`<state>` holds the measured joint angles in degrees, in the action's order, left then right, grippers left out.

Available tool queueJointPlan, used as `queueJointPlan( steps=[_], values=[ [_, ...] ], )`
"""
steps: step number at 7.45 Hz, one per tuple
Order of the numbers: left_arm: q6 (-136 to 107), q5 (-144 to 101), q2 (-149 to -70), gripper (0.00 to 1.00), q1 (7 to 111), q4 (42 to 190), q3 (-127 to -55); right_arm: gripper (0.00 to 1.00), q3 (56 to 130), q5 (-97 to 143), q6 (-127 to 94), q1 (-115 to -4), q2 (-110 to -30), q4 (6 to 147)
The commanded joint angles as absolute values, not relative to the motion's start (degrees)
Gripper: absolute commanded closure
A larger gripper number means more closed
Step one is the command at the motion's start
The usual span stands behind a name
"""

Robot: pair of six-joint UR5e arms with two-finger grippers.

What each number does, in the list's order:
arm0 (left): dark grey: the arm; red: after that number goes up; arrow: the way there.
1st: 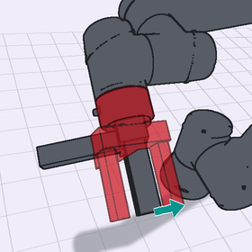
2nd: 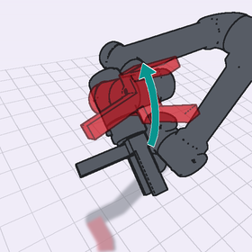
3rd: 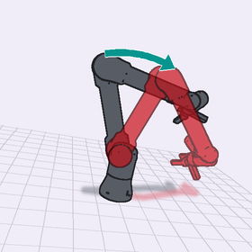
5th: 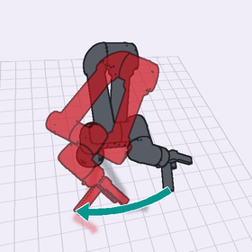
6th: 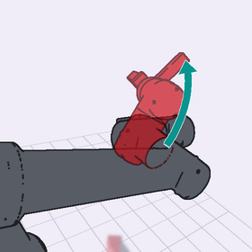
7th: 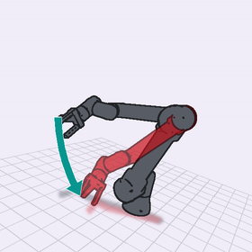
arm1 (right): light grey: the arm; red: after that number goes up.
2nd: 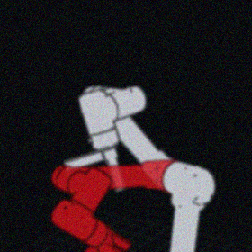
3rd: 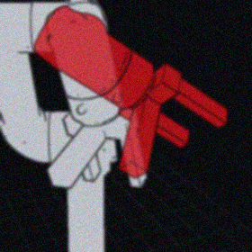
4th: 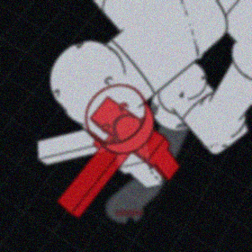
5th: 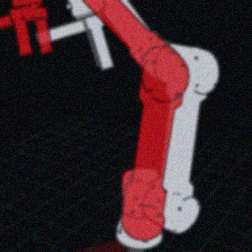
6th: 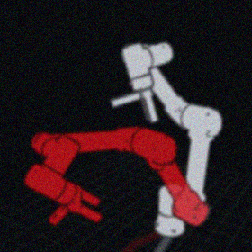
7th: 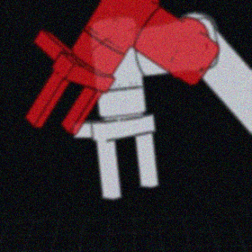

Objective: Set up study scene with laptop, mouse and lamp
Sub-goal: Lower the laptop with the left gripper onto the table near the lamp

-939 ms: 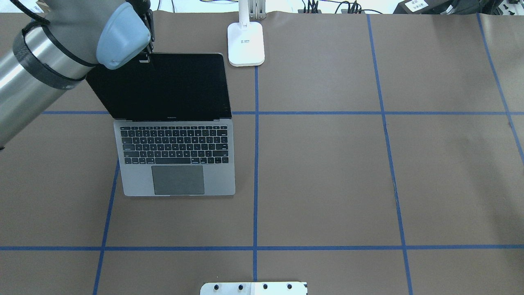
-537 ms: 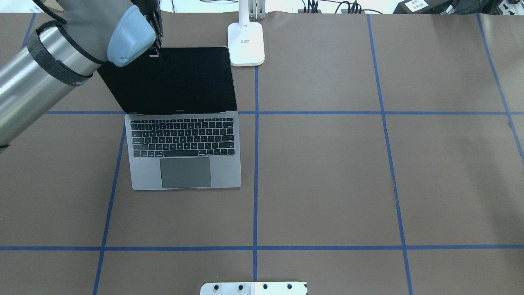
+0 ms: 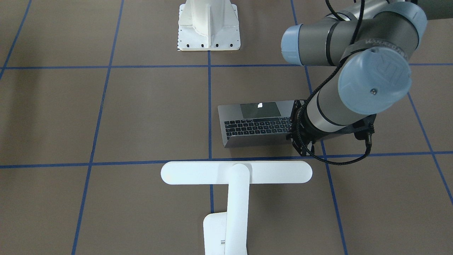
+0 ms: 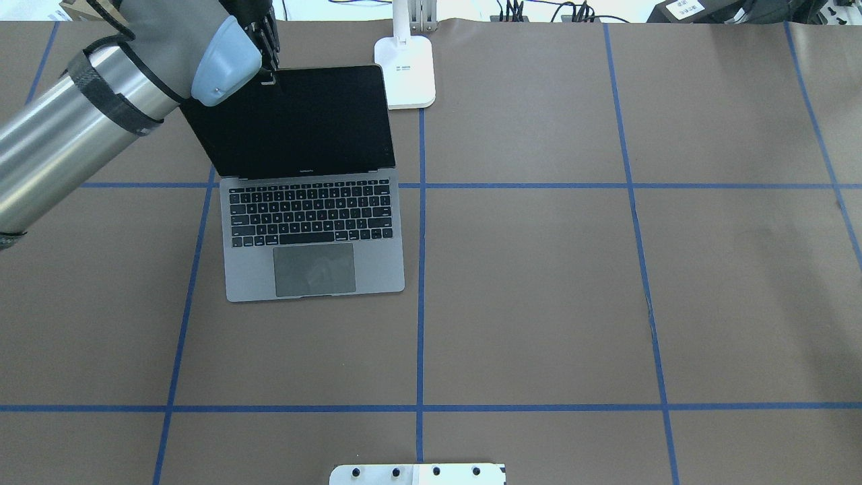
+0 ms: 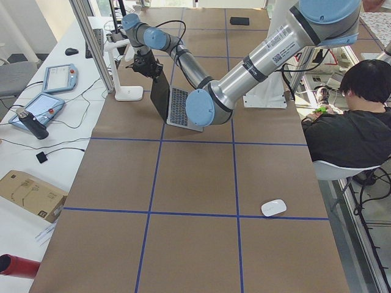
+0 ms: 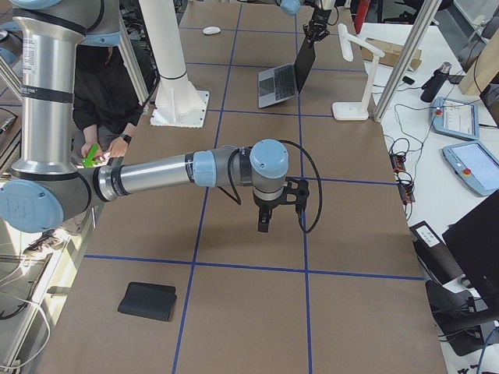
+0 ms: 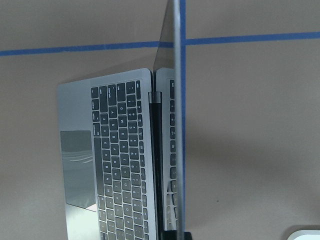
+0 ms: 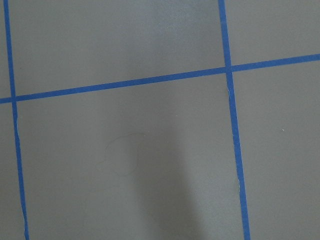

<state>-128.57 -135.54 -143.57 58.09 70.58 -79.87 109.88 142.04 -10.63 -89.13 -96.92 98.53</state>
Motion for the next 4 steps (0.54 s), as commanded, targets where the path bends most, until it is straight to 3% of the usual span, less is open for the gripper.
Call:
queueJointPlan(
  steps=[1, 4],
  values=[
    [-130.42, -135.44, -143.7, 1.0, 58.1, 76.18, -76.83, 0.0, 109.78, 142.03, -10.63, -89.12, -96.86, 98.53],
    [-132.97, -135.35, -143.7, 1.0, 58.1, 82.86, -73.22, 0.0, 109.78, 142.03, -10.63, -89.12, -96.86, 98.53]
  ],
)
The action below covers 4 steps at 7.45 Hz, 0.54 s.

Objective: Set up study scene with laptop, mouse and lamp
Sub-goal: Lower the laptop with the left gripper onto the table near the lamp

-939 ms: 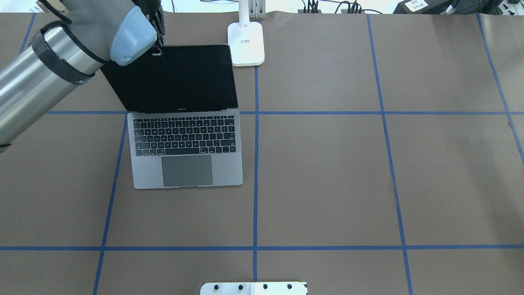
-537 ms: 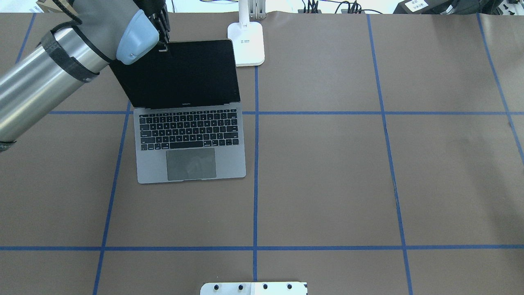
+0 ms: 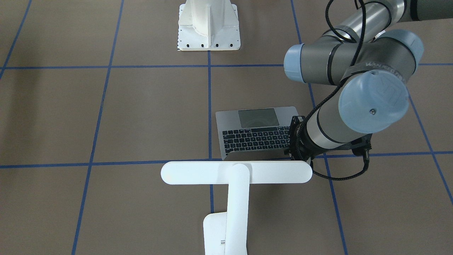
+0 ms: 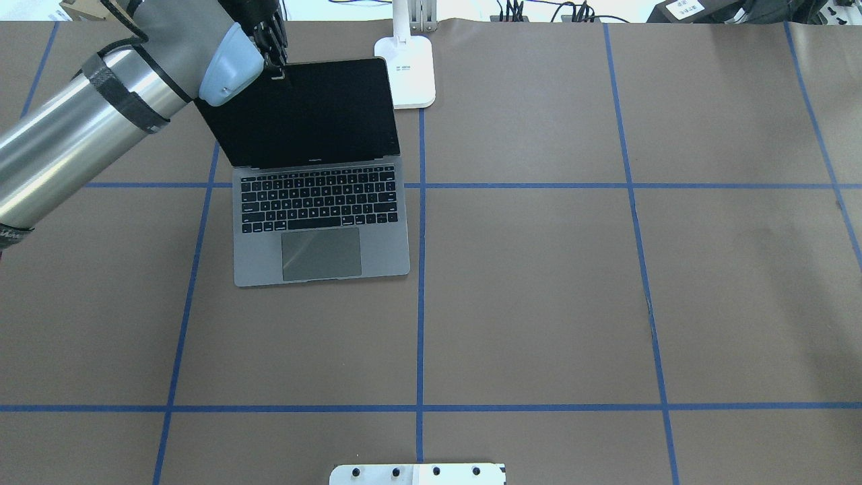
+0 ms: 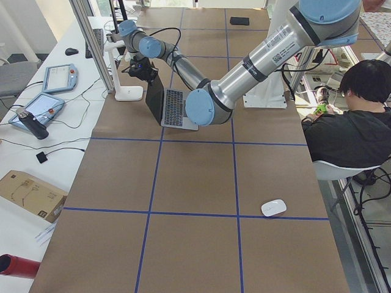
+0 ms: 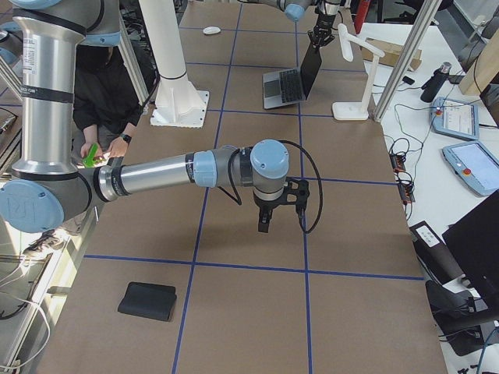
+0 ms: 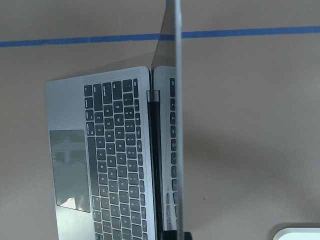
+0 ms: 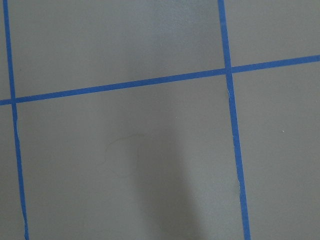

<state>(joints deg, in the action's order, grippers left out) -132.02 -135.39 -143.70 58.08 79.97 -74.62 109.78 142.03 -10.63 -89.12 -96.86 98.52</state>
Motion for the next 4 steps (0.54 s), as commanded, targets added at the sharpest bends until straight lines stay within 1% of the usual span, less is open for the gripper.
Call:
queueJointPlan(
  steps=[1, 4],
  values=[
    [-133.41, -135.26, -143.7, 1.0, 58.01, 83.75, -72.78, 0.0, 109.69, 142.03, -10.63, -89.12, -96.86, 98.53],
    [-133.42, -135.18, -143.26, 1.0, 57.13, 86.48, -71.63, 0.0, 109.6, 142.12, -10.9, -89.12, -96.94, 98.53]
  ],
)
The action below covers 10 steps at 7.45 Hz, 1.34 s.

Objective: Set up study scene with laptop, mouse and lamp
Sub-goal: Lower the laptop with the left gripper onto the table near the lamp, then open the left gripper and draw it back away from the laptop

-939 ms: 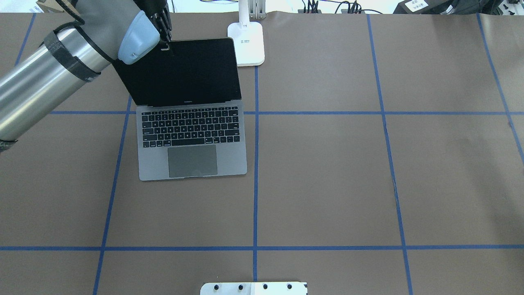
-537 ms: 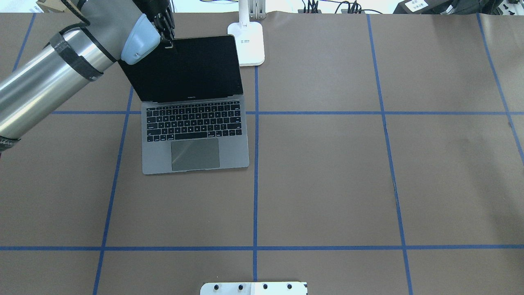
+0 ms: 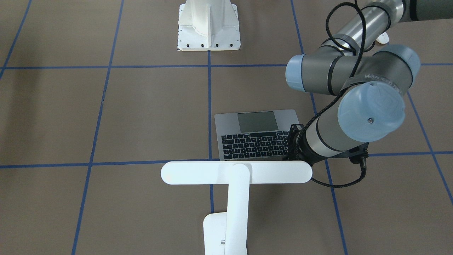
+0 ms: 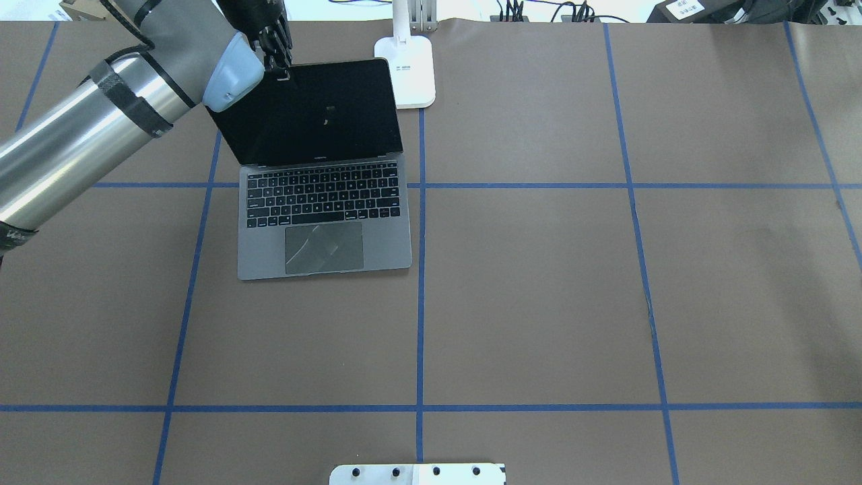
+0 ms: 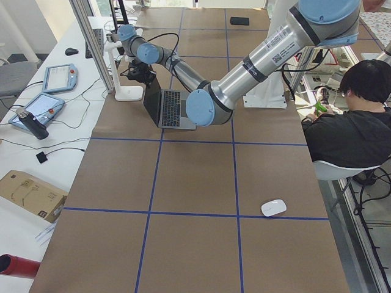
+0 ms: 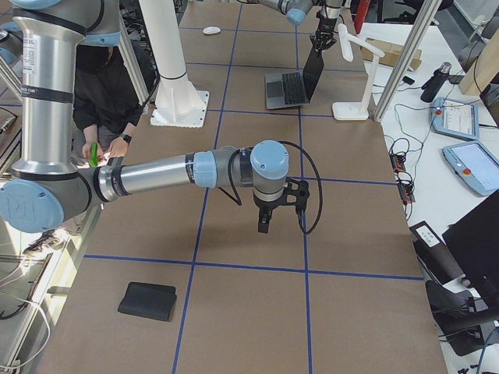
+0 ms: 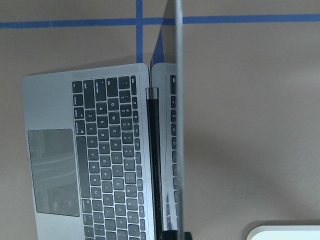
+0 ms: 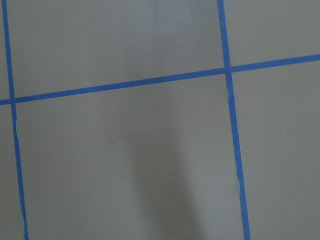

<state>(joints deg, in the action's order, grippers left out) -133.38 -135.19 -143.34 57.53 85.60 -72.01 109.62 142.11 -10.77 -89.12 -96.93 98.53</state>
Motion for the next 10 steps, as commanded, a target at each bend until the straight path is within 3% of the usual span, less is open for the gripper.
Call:
queueJointPlan(
  steps=[1, 2, 3, 7, 10],
  values=[
    [-133.42, -135.18, -143.26, 0.97, 57.13, 87.53, -71.63, 0.0, 109.6, 142.12, -10.9, -89.12, -96.94, 98.53],
    [-133.42, -135.18, -143.26, 0.58, 56.78, 88.58, -71.63, 0.0, 109.6, 142.12, -10.9, -89.12, -96.94, 98.53],
    [-133.07, -135.09, -143.26, 0.01, 56.6, 88.59, -71.63, 0.0, 109.51, 142.12, -10.9, -89.12, -96.94, 98.53],
    [-131.84, -133.77, -142.39, 0.0, 59.66, 87.89, -75.12, 0.0, 109.51, 142.12, -10.9, -89.12, -96.86, 98.44],
    [-119.84, -133.6, -129.41, 0.0, 60.64, 87.45, -92.51, 0.0, 110.65, 141.5, -9.94, -89.21, -97.73, 98.35]
  ],
)
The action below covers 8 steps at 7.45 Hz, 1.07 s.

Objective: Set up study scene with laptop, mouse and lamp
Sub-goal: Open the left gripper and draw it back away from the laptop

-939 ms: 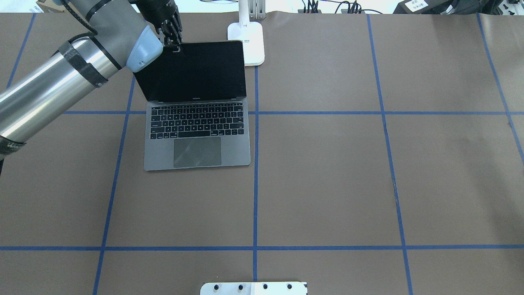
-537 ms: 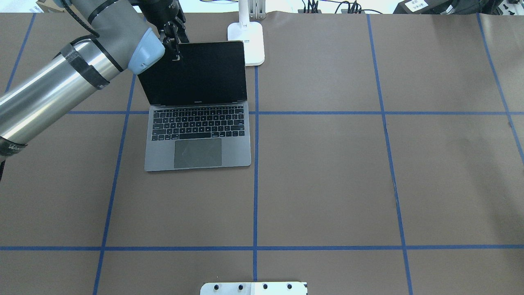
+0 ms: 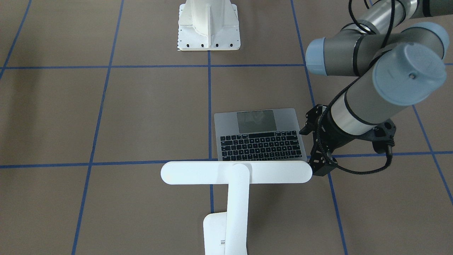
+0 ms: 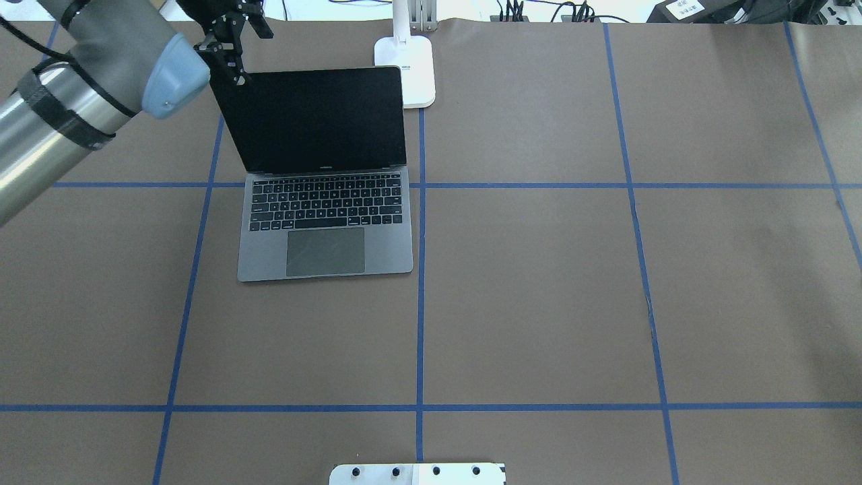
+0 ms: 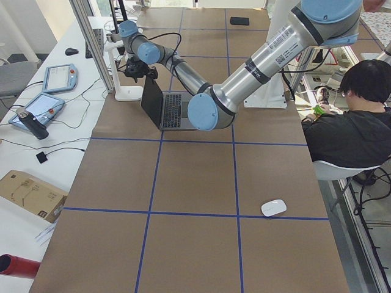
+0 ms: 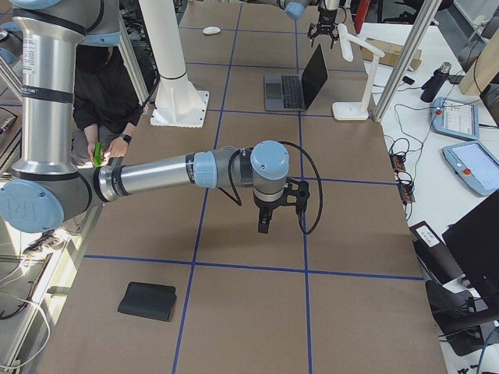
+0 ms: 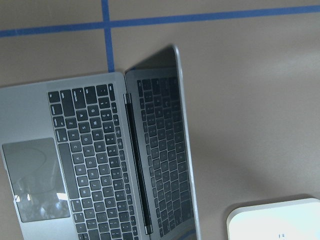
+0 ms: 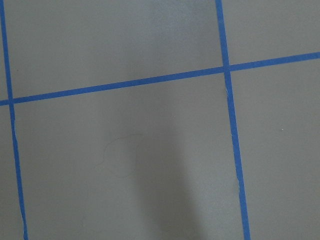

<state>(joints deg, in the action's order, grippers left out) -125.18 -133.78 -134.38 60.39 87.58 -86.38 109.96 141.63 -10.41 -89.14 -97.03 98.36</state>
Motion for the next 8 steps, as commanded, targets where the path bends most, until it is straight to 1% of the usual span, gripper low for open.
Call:
queueJointPlan(
  steps=[1, 3, 5, 7, 8],
  values=[
    [-114.57, -133.51, -126.16, 0.0, 60.56, 87.36, -96.9, 0.0, 111.87, 141.5, -9.58, -89.21, -99.47, 98.35],
    [-102.29, -126.53, -120.0, 0.0, 57.59, 87.45, -104.2, 0.0, 112.76, 141.68, -6.79, -89.12, -101.42, 98.44],
    [-89.27, -124.54, -113.85, 0.0, 54.41, 87.45, -108.44, 0.0, 112.68, 141.68, -0.05, -88.68, -105.97, 98.44],
    [-72.16, -124.63, -103.59, 0.0, 54.32, 87.71, -115.19, 0.0, 112.32, 141.77, 16.53, -89.03, -112.47, 98.61],
    [-64.33, -124.8, -99.45, 0.0, 54.4, 87.98, -117.23, 0.0, 111.45, 141.85, 22.88, -88.77, -115.02, 98.7]
  ],
)
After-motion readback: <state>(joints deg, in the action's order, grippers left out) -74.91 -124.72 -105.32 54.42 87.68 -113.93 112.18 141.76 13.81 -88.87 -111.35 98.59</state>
